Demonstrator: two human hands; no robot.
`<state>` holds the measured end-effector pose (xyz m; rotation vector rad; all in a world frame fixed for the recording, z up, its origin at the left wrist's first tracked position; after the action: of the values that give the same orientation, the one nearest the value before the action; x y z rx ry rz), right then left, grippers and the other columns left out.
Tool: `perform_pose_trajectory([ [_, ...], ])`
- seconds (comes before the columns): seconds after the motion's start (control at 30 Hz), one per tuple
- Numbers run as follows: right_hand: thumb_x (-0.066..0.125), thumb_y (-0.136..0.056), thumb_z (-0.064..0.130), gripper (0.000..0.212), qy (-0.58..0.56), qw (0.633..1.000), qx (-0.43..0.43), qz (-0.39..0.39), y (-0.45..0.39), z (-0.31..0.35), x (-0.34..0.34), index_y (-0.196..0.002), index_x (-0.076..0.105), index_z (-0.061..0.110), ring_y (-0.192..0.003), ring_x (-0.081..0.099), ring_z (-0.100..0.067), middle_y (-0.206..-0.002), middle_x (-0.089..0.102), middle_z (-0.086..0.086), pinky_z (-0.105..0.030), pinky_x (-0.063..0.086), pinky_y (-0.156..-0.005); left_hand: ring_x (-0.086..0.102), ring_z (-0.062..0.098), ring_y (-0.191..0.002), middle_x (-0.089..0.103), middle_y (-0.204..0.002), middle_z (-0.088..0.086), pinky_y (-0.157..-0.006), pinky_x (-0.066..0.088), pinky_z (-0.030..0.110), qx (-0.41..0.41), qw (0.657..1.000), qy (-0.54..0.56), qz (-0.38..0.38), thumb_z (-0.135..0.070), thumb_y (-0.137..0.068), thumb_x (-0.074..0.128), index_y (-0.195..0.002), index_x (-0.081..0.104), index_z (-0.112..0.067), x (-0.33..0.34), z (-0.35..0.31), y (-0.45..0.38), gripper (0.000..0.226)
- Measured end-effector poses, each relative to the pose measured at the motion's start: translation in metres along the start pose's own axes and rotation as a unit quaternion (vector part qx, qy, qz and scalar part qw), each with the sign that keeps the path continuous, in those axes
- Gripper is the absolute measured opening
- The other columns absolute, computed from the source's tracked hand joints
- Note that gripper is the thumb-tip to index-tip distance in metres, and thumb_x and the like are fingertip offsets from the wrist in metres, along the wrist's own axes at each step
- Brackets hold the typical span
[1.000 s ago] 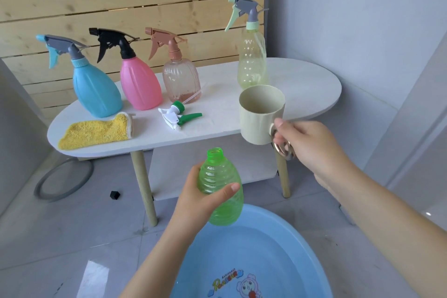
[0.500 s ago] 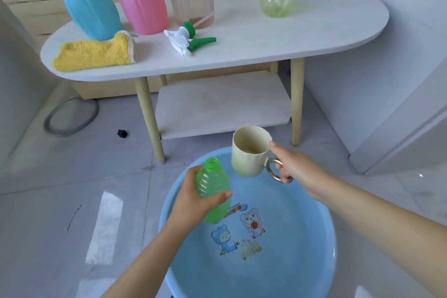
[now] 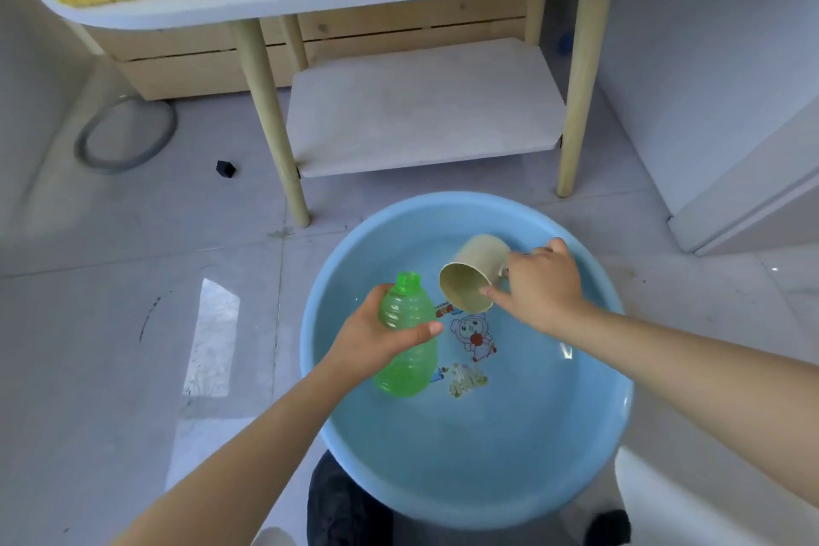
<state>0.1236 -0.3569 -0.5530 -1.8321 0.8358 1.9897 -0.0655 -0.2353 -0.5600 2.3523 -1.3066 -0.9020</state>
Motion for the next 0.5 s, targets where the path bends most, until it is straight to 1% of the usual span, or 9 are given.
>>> perform_pose_trajectory([
  [0.07,0.041,-0.091,0.057,0.048,0.076,0.996,-0.045,-0.015,0.001,0.002,0.004,-0.099,0.056,0.011,-0.084,0.052,-0.019,-0.087,0.065,-0.001,-0.032,0.026,-0.092,0.064,0.000,-0.093,0.067,-0.102,-0.016,-0.077,0.049,0.021,-0.007,1.000,0.021,0.001,-0.054,-0.064,0.080,-0.115,0.052,-0.035,0.001,-0.001,0.002,0.061],
  [0.13,0.037,-0.094,0.053,0.052,0.122,0.990,-0.068,-0.004,0.001,0.002,0.011,-0.107,0.054,0.005,-0.093,0.054,-0.021,-0.095,0.066,-0.005,-0.032,0.026,-0.095,0.064,0.000,-0.093,0.067,-0.101,-0.016,-0.076,0.048,0.021,-0.012,1.000,0.023,0.001,-0.052,-0.067,0.079,-0.114,0.052,-0.034,0.003,-0.001,0.002,0.058],
  [0.2,0.035,-0.096,0.049,0.052,0.161,0.982,-0.095,0.017,0.001,0.003,0.019,-0.108,0.053,0.002,-0.092,0.054,-0.022,-0.092,0.067,-0.005,-0.033,0.025,-0.096,0.064,0.003,-0.095,0.066,-0.102,-0.015,-0.078,0.048,0.023,-0.016,1.000,0.010,0.004,-0.052,-0.067,0.079,-0.116,0.051,-0.032,0.005,0.000,0.001,0.060],
  [0.3,0.040,-0.096,0.039,0.037,0.187,0.975,-0.110,0.042,0.006,0.007,0.031,-0.100,0.055,0.006,-0.085,0.054,-0.022,-0.085,0.066,-0.003,-0.033,0.016,-0.093,0.062,0.005,-0.095,0.065,-0.103,-0.013,-0.077,0.047,0.024,-0.021,1.000,-0.005,0.001,-0.050,-0.066,0.081,-0.118,0.049,-0.031,0.006,0.003,0.000,0.064],
  [0.37,0.043,-0.094,0.037,0.030,0.188,0.974,-0.112,0.062,0.008,0.011,0.034,-0.096,0.057,0.010,-0.079,0.051,-0.021,-0.081,0.065,0.000,-0.033,0.014,-0.091,0.062,0.006,-0.096,0.063,-0.102,-0.014,-0.077,0.046,0.024,-0.024,1.000,-0.006,-0.003,-0.047,-0.066,0.082,-0.118,0.048,-0.031,0.006,0.005,0.001,0.065],
  [0.43,0.042,-0.093,0.045,0.035,0.156,0.979,-0.103,0.081,0.009,0.010,0.035,-0.094,0.059,0.014,-0.075,0.044,-0.020,-0.074,0.060,0.002,-0.031,0.020,-0.092,0.061,0.008,-0.095,0.061,-0.099,-0.016,-0.077,0.045,0.024,-0.025,1.000,-0.012,-0.006,-0.045,-0.065,0.083,-0.116,0.046,-0.030,0.005,0.006,0.001,0.065],
  [0.5,0.040,-0.091,0.057,0.044,0.101,0.987,-0.078,0.093,0.009,0.006,0.033,-0.088,0.060,0.018,-0.078,0.037,-0.019,-0.065,0.052,0.005,-0.029,0.023,-0.085,0.060,0.008,-0.093,0.059,-0.097,-0.016,-0.077,0.045,0.024,-0.024,0.999,-0.023,-0.007,-0.044,-0.063,0.085,-0.114,0.044,-0.029,0.004,0.007,0.001,0.067],
])
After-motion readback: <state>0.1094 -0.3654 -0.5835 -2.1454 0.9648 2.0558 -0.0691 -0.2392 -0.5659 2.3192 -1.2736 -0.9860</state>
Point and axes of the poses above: each hand's wrist, its own y-axis away from the middle knuckle, its own x-axis out of the palm, z = x × y, the point moved 4 cm from there along -y, towards the middle knuckle
